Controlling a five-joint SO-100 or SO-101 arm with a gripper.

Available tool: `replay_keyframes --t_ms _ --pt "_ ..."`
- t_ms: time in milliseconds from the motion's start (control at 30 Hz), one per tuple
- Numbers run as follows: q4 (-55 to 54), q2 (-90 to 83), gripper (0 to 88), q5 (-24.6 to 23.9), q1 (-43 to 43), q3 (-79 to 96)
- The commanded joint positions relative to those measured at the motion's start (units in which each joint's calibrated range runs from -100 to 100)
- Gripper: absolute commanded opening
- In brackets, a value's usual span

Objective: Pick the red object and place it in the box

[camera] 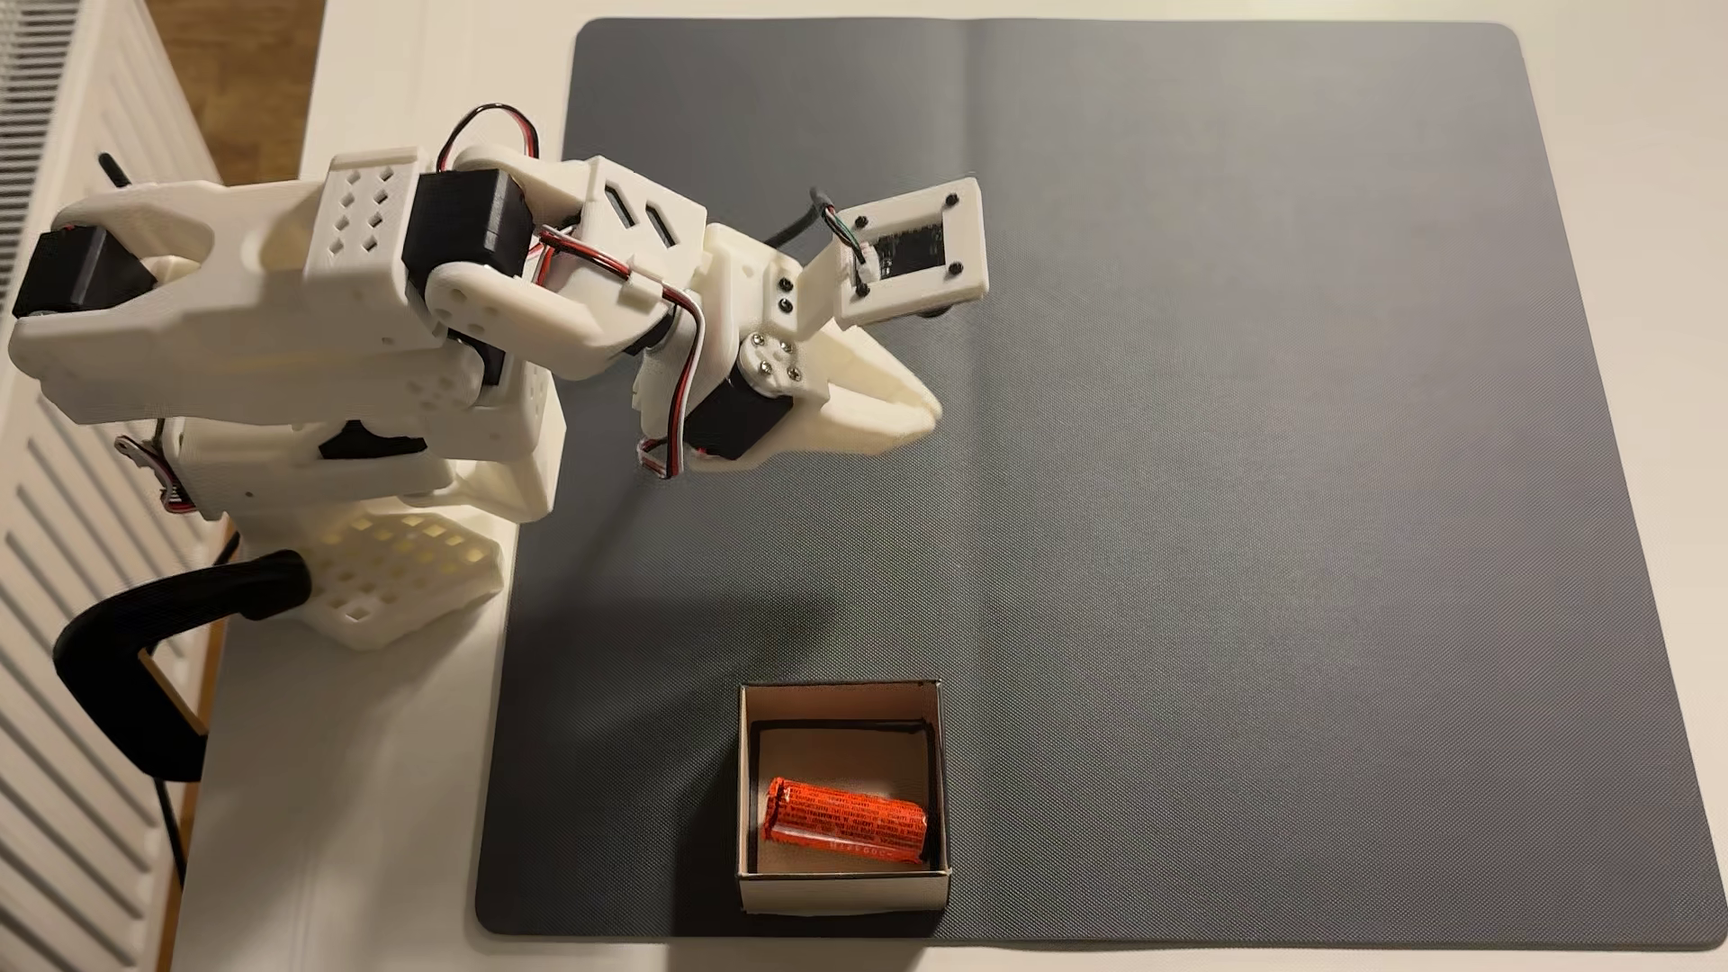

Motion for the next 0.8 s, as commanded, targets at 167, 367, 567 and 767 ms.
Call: replay_keyframes --t_ms 167,367,567,767 --pt "15.5 -0.4 1.0 0.0 0.4 0.8" --pt "23.0 -0.4 1.1 0.0 0.7 0.8" --pt "23.2 -0.4 1.1 0.1 0.4 0.8" --pt "23.2 -0.4 1.1 0.1 0.4 0.8"
